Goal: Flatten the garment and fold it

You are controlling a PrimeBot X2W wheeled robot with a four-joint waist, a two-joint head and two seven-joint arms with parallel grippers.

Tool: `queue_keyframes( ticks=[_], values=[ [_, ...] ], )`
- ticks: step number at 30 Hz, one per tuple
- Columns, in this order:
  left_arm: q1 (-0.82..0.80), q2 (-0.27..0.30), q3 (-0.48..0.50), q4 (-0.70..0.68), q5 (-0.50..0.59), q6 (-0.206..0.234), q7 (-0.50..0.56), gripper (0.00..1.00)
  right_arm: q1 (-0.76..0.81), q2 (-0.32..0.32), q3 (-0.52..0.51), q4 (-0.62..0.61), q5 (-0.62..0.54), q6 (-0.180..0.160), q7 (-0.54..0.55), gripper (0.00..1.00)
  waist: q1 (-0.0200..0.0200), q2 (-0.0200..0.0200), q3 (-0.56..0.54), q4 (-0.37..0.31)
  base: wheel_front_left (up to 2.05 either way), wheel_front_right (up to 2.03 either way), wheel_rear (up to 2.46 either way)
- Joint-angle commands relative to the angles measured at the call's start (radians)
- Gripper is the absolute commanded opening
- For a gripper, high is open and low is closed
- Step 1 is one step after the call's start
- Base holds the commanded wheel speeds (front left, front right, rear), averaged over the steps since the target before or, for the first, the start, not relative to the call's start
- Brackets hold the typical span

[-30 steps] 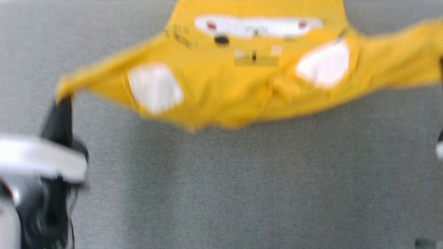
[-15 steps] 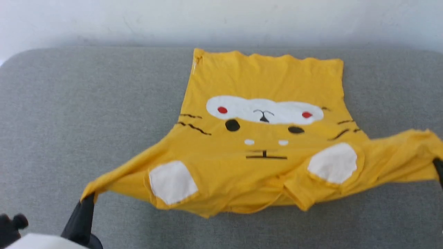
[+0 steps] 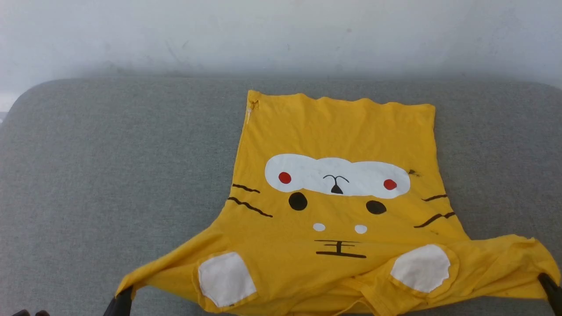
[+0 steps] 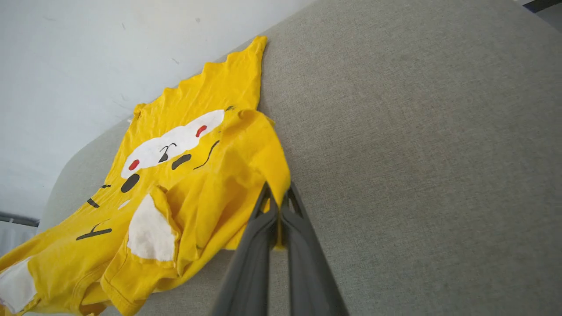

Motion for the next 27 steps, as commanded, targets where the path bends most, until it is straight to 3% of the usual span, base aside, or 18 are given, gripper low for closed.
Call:
queue_keyframes(
  ticks=[1, 12, 22, 23, 24, 25, 27],
  values=[
    [-0.008, -0.004, -0.008, 0.011, 0.005, -0.009, -0.009, 0.00, 0.005, 0.003, 0.008, 0.011, -0.032, -0.001, -0.007, 0.00, 0.0000, -0.0002, 0.010, 0.005, 0.00, 0.00, 0.00],
    [-0.160, 0.021, -0.111, 0.110, 0.114, 0.023, 0.020, 0.00, -0.079, 0.001, 0.154, 0.175, -0.322, -0.001, -0.079, 0.00, 0.0000, -0.0002, 0.077, 0.027, 0.00, 0.00, 0.00],
    [-0.226, 0.042, -0.162, 0.138, 0.200, 0.057, 0.035, 0.00, -0.174, -0.021, 0.248, 0.441, -0.367, -0.001, -0.194, 0.00, 0.0000, -0.0002, 0.110, 0.032, 0.00, 0.00, 0.00],
    [-0.226, 0.045, -0.161, 0.134, 0.206, 0.062, 0.036, 0.00, -0.179, -0.023, 0.252, 0.458, -0.366, -0.001, -0.204, 0.18, 0.0000, -0.0002, 0.110, 0.032, 0.00, 0.00, 0.00],
    [-0.224, 0.050, -0.161, 0.128, 0.213, 0.066, 0.038, 0.00, -0.182, -0.027, 0.255, 0.469, -0.365, -0.001, -0.213, 0.42, 0.0000, -0.0002, 0.110, 0.033, 0.00, 0.00, 0.00],
    [-0.220, 0.052, -0.162, 0.122, 0.217, 0.069, 0.040, 0.00, -0.183, -0.028, 0.252, 0.473, -0.360, -0.001, -0.217, 1.00, 0.0000, -0.0002, 0.109, 0.034, 0.00, 0.00, 0.00],
    [-0.209, 0.055, -0.165, 0.107, 0.222, 0.074, 0.044, 0.00, -0.177, -0.028, 0.238, 0.452, -0.342, -0.001, -0.210, 1.00, 0.0000, -0.0002, 0.107, 0.037, 0.00, 0.00, 0.00]
  ],
)
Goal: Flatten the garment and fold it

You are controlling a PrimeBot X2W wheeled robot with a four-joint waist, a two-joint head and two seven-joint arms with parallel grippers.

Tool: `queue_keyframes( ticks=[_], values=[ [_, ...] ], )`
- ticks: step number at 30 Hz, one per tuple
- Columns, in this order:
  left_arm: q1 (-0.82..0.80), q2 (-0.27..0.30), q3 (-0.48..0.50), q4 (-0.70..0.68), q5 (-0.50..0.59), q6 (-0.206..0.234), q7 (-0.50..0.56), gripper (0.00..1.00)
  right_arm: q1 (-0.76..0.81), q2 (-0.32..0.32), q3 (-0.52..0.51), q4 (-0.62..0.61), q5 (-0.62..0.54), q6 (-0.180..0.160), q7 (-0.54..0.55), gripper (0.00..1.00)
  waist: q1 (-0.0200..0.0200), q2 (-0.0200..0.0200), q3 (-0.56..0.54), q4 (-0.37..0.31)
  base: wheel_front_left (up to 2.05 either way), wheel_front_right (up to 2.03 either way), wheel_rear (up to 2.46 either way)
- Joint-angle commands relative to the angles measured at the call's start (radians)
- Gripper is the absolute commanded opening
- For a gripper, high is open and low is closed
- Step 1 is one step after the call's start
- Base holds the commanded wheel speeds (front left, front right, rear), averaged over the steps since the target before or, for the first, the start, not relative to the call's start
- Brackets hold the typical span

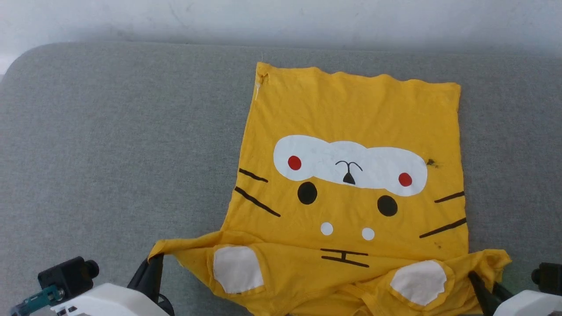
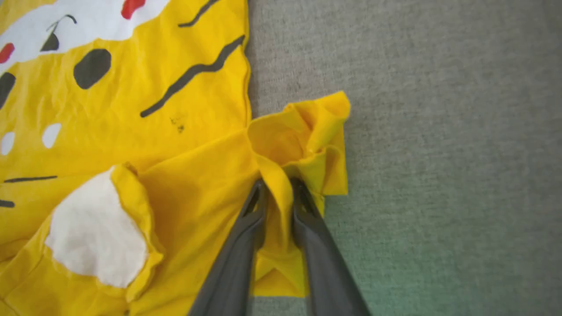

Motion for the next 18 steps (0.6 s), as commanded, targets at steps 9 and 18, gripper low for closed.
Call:
queue_keyframes(
  ticks=[9, 18],
  values=[
    [0.028, -0.001, -0.021, -0.075, 0.024, 0.013, -0.007, 0.00, -0.074, -0.053, -0.147, -0.448, 0.095, -0.002, 0.077, 1.00, -0.0001, -0.0002, 0.036, 0.033, 0.00, 0.00, 0.00],
    [-0.030, -0.026, -0.065, -0.092, 0.033, -0.006, -0.029, 0.00, -0.575, -0.209, -0.070, -0.496, 0.094, -0.002, 0.267, 1.00, -0.0001, -0.0002, 0.129, 0.072, 0.00, 0.00, 0.00]
  ],
)
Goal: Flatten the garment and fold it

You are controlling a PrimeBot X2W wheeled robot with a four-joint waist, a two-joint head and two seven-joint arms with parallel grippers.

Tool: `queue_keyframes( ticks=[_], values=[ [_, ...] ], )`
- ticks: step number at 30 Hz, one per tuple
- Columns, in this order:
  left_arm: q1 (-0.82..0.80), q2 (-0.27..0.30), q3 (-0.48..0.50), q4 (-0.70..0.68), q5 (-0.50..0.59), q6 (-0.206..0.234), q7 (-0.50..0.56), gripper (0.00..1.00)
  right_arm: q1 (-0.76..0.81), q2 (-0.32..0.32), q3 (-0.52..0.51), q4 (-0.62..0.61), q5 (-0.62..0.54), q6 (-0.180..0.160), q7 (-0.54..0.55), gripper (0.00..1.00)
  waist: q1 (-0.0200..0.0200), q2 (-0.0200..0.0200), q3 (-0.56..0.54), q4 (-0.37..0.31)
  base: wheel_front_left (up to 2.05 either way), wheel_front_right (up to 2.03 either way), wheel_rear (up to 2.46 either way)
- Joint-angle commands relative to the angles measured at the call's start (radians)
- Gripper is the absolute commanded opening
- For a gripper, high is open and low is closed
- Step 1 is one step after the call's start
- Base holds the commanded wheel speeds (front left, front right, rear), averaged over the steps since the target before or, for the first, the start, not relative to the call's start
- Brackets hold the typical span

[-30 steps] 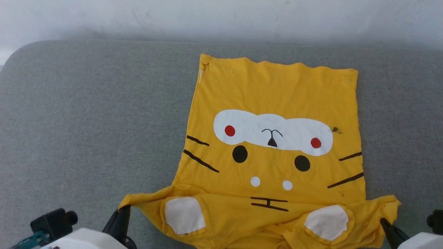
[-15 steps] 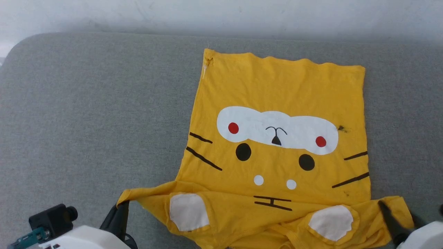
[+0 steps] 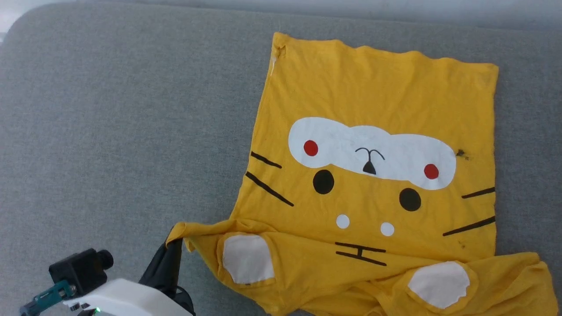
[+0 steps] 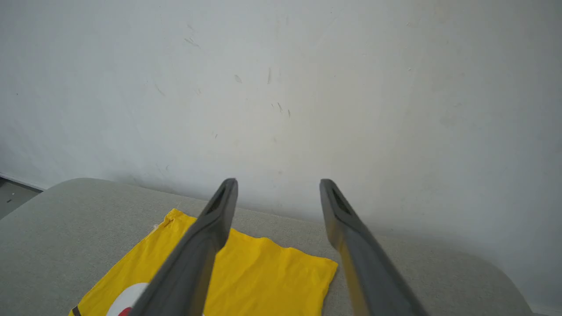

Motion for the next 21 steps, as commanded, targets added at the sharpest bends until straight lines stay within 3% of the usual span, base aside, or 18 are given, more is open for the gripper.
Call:
queue_keyframes(
  ticks=[1, 6, 10, 16, 21],
  values=[
    [-0.022, -0.006, -0.004, -0.006, 0.012, -0.012, -0.009, 0.00, -0.072, 0.009, 0.017, 0.047, -0.003, -0.001, 0.017, 1.00, -0.0002, -0.0001, 0.045, 0.025, 0.00, 0.00, 0.00],
    [-0.054, -0.022, -0.025, -0.008, 0.013, -0.025, -0.026, 0.00, -0.331, 0.032, 0.071, 0.278, -0.097, -0.001, 0.094, 1.00, -0.0002, -0.0001, 0.115, 0.052, 0.00, 0.00, 0.00],
    [-0.083, -0.034, -0.048, -0.001, 0.020, -0.035, -0.037, 0.00, -0.450, 0.023, 0.065, 0.439, -0.202, -0.001, 0.131, 1.00, -0.0002, -0.0001, 0.177, 0.079, 0.00, 0.00, 0.00],
    [-0.120, -0.049, -0.068, 0.016, 0.021, -0.053, -0.055, 0.00, -0.496, -0.007, 0.049, 0.608, -0.323, -0.001, 0.171, 1.00, -0.0002, -0.0001, 0.251, 0.106, 0.00, 0.00, 0.00],
    [-0.139, -0.058, -0.080, 0.035, 0.020, -0.065, -0.066, 0.00, -0.471, -0.007, 0.009, 0.674, -0.393, -0.001, 0.224, 1.00, -0.0002, -0.0001, 0.278, 0.116, 0.00, 0.00, 0.00]
  ],
)
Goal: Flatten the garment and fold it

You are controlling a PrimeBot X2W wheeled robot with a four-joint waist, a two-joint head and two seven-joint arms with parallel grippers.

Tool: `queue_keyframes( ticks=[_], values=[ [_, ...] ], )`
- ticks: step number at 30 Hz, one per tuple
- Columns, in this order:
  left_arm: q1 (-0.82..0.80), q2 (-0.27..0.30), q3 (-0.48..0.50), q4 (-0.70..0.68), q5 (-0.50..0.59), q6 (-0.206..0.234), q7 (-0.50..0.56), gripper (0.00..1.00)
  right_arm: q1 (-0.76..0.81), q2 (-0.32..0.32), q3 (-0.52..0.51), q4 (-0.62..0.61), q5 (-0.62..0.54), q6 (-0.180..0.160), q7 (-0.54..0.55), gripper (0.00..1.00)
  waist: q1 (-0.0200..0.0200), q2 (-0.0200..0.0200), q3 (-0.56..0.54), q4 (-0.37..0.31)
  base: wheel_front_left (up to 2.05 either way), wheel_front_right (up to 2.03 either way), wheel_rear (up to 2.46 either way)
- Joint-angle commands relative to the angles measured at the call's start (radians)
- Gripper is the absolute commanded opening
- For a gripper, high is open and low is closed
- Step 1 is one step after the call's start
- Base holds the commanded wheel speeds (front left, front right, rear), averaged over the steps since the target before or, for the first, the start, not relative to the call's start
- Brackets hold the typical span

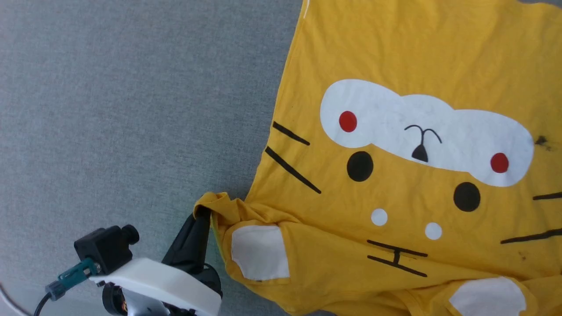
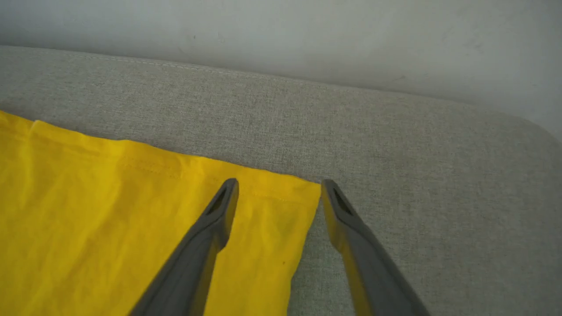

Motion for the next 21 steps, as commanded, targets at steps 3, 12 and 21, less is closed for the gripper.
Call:
queue_keyframes(
  ticks=[3, 12, 21],
  values=[
    [-0.023, -0.002, 0.001, 0.008, 0.003, -0.010, -0.009, 0.00, 0.027, -0.005, -0.014, 0.011, -0.030, -0.001, 0.013, 1.00, -0.0002, -0.0001, 0.035, 0.022, 0.00, 0.00, 0.00],
    [-0.038, 0.000, -0.003, 0.011, 0.001, -0.014, -0.008, 0.00, 0.060, -0.005, -0.045, -0.008, -0.069, -0.001, 0.048, 1.00, -0.0002, -0.0001, 0.057, 0.013, 0.00, 0.00, 0.00],
    [-0.063, -0.001, -0.008, 0.017, 0.005, -0.019, -0.013, 0.00, 0.055, 0.020, -0.076, -0.019, -0.049, -0.001, -0.025, 0.00, -0.0002, -0.0001, 0.081, 0.013, 0.00, 0.00, 0.00]
  ],
)
